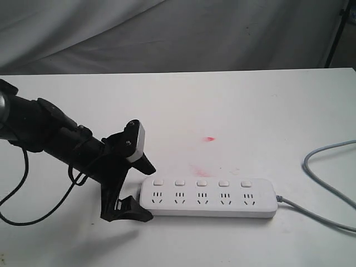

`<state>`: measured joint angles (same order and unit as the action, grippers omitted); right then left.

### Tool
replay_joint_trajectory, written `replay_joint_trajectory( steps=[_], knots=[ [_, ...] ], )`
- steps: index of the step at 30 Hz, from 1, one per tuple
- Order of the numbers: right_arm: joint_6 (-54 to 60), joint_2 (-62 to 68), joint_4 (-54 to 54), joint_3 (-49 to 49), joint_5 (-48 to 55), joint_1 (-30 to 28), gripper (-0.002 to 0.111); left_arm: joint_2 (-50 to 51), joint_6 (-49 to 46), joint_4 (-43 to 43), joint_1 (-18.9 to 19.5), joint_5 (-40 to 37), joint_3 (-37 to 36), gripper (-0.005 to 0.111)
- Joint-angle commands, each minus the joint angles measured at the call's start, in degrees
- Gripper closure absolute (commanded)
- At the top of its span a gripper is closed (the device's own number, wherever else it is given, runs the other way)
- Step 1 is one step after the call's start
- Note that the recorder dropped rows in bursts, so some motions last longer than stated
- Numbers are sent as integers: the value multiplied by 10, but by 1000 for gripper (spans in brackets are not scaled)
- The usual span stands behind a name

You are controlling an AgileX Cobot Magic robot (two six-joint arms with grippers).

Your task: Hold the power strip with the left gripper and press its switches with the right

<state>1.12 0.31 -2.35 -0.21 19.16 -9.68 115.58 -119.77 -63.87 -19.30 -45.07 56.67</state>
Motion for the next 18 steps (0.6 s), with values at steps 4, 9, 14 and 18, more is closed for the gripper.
replay_joint_trajectory(
  steps=[4, 9, 14, 18],
  knots=[
    [-1, -3, 1, 2, -1, -1, 108, 16, -2, -3, -3, 22, 3, 12],
    [-1, -3, 1, 2, -1, -1, 108, 16, -2, -17, -3, 22, 3, 13],
    [-1, -3, 1, 2, -1, -1, 108, 16, -2, -20, -3, 22, 3, 30],
    [-1, -3, 1, 2, -1, -1, 108, 16, -2, -20, -3, 22, 3, 52]
  ],
)
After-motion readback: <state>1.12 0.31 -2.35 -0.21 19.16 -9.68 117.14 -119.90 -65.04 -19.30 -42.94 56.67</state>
